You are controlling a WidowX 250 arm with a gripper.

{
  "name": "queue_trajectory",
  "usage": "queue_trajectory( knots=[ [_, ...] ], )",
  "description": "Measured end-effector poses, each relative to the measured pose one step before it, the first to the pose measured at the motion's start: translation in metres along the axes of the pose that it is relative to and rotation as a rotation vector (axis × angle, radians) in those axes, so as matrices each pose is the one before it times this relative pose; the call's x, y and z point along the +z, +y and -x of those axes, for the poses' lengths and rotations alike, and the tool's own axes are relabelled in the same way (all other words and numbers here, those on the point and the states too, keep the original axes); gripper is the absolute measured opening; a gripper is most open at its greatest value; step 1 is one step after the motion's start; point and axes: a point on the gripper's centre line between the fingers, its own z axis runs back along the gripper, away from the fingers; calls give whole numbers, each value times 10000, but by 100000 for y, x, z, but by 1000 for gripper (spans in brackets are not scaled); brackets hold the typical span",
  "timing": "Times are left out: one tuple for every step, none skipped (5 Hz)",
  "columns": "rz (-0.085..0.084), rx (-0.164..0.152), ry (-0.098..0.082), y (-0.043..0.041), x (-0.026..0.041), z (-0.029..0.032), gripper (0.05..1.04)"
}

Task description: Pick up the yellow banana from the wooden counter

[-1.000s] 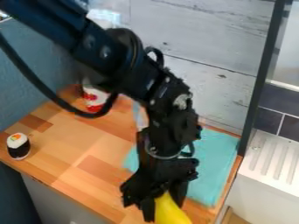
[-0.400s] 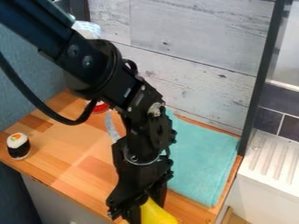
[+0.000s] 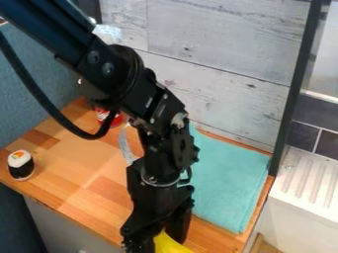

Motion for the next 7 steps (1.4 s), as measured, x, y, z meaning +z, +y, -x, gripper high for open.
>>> queue_trajectory(
  knots=[
    [144,-356,66,-838,1148,-489,1009],
    [112,-788,-167,-1013,2032,-491,1005],
    [-92,-447,-135,322,2865,-524,1004],
    [-841,-991,-212,2156,2935,-135,1002],
    [107,-2320,-47,1432,906,-2193,1002],
    [63,-2428,-735,2087,1093,-2216,1002],
    [556,-2339,-892,2891,436,-1085,1002]
  ],
)
